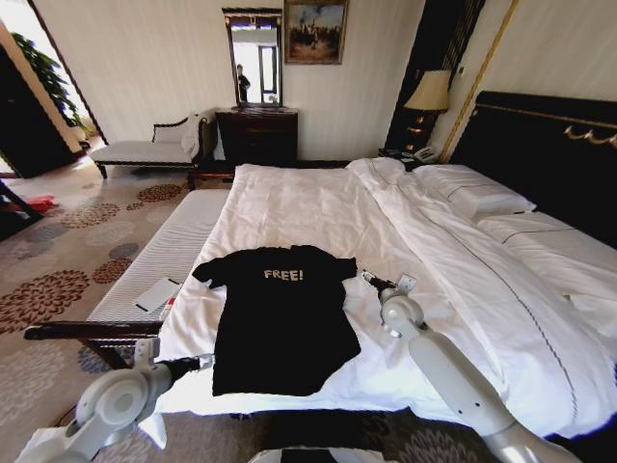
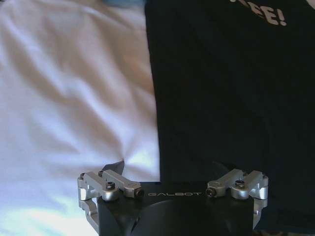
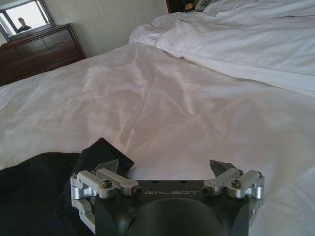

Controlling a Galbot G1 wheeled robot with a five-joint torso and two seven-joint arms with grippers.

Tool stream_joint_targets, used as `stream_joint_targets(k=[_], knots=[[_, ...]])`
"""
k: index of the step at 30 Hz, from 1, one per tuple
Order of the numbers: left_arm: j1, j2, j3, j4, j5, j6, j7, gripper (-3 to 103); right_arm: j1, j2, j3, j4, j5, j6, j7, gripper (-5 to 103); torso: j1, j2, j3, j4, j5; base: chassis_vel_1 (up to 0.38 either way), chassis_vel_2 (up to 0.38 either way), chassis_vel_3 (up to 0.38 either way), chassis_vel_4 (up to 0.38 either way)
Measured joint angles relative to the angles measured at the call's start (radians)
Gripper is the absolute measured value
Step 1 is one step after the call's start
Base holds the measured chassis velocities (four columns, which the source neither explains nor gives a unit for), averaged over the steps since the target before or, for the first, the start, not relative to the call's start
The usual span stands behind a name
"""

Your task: Fold the clothes on the bed.

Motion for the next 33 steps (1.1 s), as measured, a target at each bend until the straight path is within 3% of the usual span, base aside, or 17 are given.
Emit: stream_joint_targets(k=[7,9,11,16,18,22,24,27,29,32,33], knots=[[-0.039,-0.012,0.049,0.033,0.023,-0.035,0.040,102,-0.003,0.001,0.000,0.000,-0.002,0.000,0.005,100,0.000,0.000,0.000,0.0002,0.0001,0.000,0.000,0.000,0.000],[-0.046,-0.018,0.055,0.038,0.027,-0.046,0.049,96,-0.005,-0.001,0.001,-0.005,-0.006,-0.001,0.005,100,0.000,0.000,0.000,0.0002,0.0001,0.000,0.000,0.000,0.000],[-0.046,-0.018,0.056,0.038,0.033,-0.049,0.056,96,-0.005,-0.003,0.001,-0.007,-0.006,-0.001,0.005,100,0.000,0.000,0.000,0.0002,0.0001,0.000,0.000,0.000,0.000],[-0.042,-0.018,0.058,0.039,0.078,-0.077,0.105,68,0.007,-0.003,0.000,-0.012,-0.005,-0.002,0.008,100,0.000,0.000,0.000,0.0003,0.0001,0.000,0.000,0.000,0.000],[-0.041,-0.017,0.060,0.040,0.085,-0.081,0.112,68,0.008,-0.002,-0.001,-0.012,-0.005,-0.002,0.009,100,0.000,0.000,0.000,0.0003,0.0001,0.000,0.000,0.000,0.000],[-0.029,-0.016,0.060,0.036,0.097,-0.085,0.118,46,0.010,-0.001,-0.004,-0.013,-0.005,-0.005,0.013,100,0.000,0.000,0.000,0.0003,0.0001,0.000,0.000,0.000,0.000],[-0.027,-0.015,0.060,0.035,0.098,-0.085,0.118,46,0.010,-0.002,-0.004,-0.013,-0.005,-0.005,0.013,100,0.000,0.000,0.000,0.0003,0.0001,0.000,0.000,0.000,0.000],[-0.016,-0.009,0.052,0.031,0.104,-0.088,0.118,30,0.010,-0.004,-0.002,-0.013,-0.005,-0.007,0.013,100,0.000,0.000,0.000,0.0002,0.0001,0.000,0.000,0.000,0.000],[-0.013,-0.007,0.049,0.030,0.105,-0.089,0.117,30,0.010,-0.005,-0.001,-0.014,-0.005,-0.007,0.013,100,0.000,0.000,0.000,0.0003,0.0000,0.000,0.000,0.000,0.000],[0.007,0.003,0.030,0.016,0.107,-0.091,0.111,14,0.010,-0.008,0.001,-0.014,-0.004,-0.007,0.013,100,0.000,0.000,0.000,0.0002,0.0000,0.000,0.000,0.000,0.000],[0.007,0.003,0.030,0.016,0.107,-0.091,0.111,14,0.010,-0.008,0.001,-0.014,-0.004,-0.007,0.013,100,0.000,0.000,0.000,0.0002,0.0000,0.000,0.000,0.000,0.000]])
